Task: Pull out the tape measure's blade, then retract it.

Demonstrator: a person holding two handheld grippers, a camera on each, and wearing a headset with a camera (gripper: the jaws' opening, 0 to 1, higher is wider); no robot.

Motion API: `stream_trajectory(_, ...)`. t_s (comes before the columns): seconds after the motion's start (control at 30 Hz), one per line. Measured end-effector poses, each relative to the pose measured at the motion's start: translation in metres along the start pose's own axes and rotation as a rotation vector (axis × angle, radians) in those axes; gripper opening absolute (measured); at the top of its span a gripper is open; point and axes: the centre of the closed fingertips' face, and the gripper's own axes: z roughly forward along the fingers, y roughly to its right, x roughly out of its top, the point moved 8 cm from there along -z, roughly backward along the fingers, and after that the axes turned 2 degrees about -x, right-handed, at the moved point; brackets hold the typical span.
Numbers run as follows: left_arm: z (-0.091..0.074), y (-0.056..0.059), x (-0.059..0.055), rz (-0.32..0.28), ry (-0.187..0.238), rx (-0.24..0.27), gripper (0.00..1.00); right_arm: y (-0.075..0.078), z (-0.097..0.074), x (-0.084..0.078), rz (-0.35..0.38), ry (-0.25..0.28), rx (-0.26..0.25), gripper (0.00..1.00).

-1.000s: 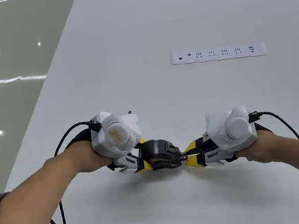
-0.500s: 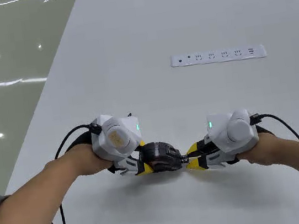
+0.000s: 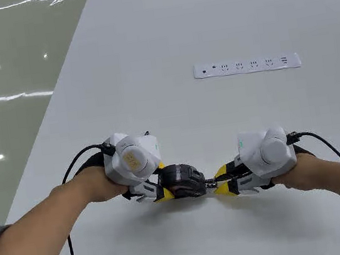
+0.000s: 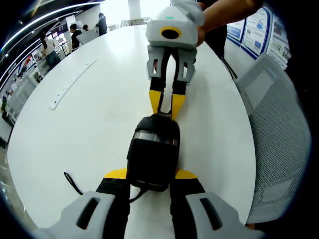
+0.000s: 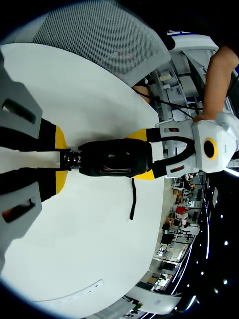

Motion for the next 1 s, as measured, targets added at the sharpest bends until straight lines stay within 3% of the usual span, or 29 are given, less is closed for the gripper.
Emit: stream_trajectory(1.0, 0.0002, 0.0004, 0.0011, 0.005, -0.001, 0.0, 0.26, 0.0001, -0.007, -0.0072, 0.005, -0.002, -0.003, 0.09)
